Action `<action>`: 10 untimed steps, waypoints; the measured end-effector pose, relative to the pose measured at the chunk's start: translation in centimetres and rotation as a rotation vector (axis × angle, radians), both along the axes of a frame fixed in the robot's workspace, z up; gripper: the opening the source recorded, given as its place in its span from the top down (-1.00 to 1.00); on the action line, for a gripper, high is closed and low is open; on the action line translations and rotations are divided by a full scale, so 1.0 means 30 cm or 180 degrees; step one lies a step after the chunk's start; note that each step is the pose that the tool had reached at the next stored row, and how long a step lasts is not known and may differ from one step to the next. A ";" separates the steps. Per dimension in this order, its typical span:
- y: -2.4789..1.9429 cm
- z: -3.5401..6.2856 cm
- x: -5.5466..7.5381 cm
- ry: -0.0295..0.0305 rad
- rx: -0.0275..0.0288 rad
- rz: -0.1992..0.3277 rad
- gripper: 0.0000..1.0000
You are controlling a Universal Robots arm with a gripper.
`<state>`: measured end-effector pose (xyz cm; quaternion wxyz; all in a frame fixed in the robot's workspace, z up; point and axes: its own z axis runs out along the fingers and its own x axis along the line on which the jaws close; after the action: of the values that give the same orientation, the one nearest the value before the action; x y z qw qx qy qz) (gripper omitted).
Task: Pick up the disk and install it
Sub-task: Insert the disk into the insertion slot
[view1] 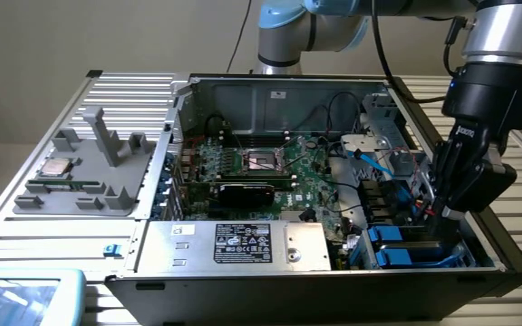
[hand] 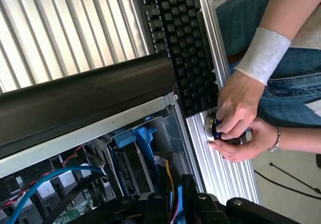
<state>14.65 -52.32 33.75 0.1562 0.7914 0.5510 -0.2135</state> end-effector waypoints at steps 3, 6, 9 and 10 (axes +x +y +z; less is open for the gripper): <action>0.000 -0.006 0.000 0.0000 -0.0005 0.0000 0.53; 0.000 -0.006 0.000 0.0000 -0.0005 0.0000 0.25; -0.003 -0.005 0.000 0.0001 -0.0003 0.0000 0.01; -0.006 -0.003 0.001 0.0001 -0.0004 0.0000 -0.11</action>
<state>14.66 -52.50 33.66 0.1566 0.7913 0.5510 -0.2140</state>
